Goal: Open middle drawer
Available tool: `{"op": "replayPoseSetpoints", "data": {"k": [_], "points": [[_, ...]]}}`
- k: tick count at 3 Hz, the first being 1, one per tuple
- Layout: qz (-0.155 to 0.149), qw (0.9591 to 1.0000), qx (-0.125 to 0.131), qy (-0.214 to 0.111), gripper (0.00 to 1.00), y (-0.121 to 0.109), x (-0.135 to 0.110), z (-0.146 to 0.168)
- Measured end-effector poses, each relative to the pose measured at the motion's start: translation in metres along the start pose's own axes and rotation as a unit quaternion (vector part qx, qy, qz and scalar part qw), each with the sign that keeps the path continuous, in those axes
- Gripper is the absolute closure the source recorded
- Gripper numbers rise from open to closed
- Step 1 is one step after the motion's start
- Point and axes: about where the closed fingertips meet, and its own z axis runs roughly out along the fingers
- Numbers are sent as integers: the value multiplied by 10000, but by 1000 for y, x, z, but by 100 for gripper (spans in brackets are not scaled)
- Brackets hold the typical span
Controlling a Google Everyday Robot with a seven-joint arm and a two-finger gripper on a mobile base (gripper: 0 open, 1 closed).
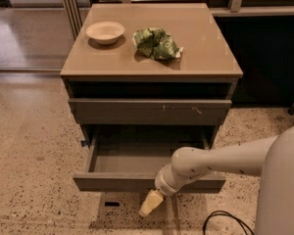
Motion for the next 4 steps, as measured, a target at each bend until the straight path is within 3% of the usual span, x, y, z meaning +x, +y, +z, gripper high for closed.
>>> {"op": "replayPoseSetpoints", "data": {"k": [3,4], "points": [[-241,9995,-8,211,0,24,20,-8],[-124,9984,-292,477,0,48,50,-31]]}}
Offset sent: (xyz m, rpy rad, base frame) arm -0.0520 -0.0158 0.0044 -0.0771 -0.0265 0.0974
